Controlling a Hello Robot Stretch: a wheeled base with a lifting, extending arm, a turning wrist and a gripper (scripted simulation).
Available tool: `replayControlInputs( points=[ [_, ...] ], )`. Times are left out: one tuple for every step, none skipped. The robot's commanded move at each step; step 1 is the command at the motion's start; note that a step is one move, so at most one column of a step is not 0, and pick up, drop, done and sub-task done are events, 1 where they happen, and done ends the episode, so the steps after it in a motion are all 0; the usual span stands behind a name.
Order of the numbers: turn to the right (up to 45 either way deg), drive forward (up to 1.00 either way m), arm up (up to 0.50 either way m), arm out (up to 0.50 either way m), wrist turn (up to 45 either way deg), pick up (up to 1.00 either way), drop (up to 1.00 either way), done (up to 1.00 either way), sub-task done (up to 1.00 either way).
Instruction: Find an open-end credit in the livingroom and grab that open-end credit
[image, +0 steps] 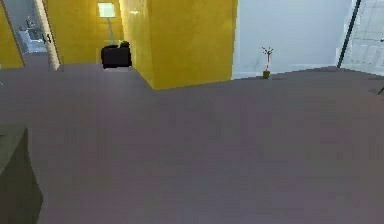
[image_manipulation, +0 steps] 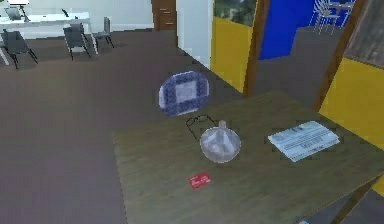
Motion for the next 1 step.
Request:
replayControlInputs(
  points=[
    [0.0, 0.00, 0.50, 0.00, 0.0, 0.00, 0.00, 0.00, 0.00]
  ],
)
